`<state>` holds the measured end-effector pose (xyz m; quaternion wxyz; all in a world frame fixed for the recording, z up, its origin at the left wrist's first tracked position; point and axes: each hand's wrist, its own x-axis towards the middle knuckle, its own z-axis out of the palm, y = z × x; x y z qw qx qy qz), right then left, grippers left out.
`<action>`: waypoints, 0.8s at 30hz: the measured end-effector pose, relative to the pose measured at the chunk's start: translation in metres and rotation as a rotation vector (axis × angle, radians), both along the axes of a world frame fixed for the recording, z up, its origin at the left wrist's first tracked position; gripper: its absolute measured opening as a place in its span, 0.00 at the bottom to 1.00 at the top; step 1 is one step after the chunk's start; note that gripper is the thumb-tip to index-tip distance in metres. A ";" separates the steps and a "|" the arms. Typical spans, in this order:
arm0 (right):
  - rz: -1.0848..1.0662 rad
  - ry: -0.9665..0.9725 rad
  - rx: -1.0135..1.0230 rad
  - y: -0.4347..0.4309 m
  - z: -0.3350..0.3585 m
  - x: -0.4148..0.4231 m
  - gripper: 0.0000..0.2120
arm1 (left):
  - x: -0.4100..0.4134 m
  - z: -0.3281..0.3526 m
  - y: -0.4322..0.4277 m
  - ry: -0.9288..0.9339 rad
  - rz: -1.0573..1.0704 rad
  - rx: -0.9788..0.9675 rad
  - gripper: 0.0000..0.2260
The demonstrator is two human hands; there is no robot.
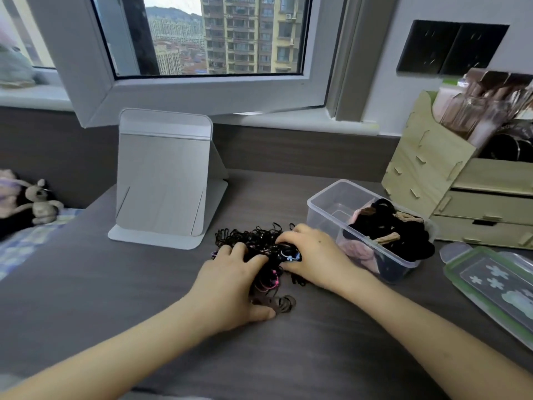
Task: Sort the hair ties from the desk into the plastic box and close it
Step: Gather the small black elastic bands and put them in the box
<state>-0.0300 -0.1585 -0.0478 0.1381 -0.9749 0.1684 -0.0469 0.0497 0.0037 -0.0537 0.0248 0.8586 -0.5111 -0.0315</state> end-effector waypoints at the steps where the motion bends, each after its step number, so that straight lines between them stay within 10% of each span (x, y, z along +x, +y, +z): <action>1: -0.005 -0.032 0.010 -0.001 0.002 0.000 0.17 | 0.001 -0.002 -0.001 -0.013 0.007 -0.029 0.34; 17: -0.062 -0.201 0.474 -0.057 0.094 0.001 0.03 | 0.029 0.003 -0.006 0.101 0.002 -0.220 0.15; 24: -0.258 0.165 0.468 -0.121 0.098 0.020 0.07 | 0.036 0.013 -0.011 0.110 0.033 -0.266 0.15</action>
